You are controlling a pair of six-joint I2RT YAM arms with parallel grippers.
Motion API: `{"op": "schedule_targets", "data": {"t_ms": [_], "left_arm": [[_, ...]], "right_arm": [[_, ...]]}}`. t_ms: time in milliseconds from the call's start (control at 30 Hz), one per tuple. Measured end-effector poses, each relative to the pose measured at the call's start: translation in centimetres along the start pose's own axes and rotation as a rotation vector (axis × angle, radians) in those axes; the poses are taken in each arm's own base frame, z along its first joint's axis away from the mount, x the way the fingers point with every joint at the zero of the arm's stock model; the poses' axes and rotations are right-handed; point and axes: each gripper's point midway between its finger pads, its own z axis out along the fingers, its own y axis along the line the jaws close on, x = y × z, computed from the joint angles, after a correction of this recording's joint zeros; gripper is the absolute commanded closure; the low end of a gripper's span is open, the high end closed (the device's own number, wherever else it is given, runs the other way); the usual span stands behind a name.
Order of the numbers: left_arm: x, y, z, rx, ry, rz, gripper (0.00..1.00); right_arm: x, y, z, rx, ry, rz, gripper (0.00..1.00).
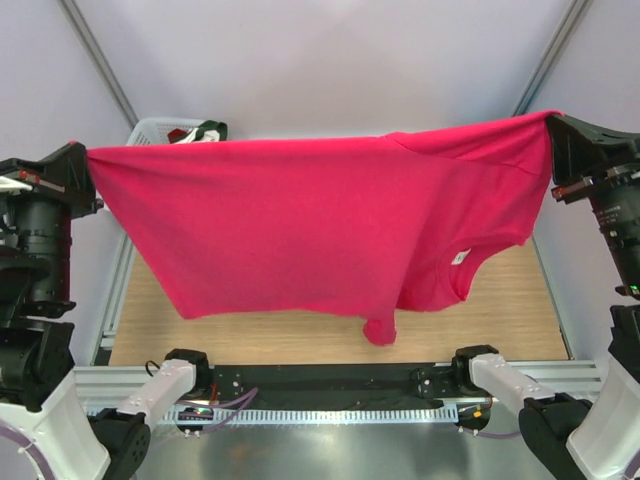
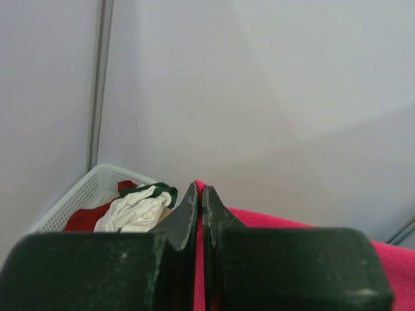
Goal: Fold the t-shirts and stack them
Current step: Flatten the tshirt out
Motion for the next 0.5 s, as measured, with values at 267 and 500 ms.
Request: {"op": "schedule_targets", "data": {"t_ms": [267, 500], "left_arm": [[12.5, 1.3, 7.1, -0.074, 0.267, 0.082, 1.00], [30.2, 4.2, 12.7, -0.159, 0.615, 0.179, 1.00]], "right_arm": [[12.6, -2.4, 5.0, 0.063, 0.308, -0.010, 0.99], [29.2, -4.3, 8.6, 0.068, 0.674, -0.038, 0.99]]}}
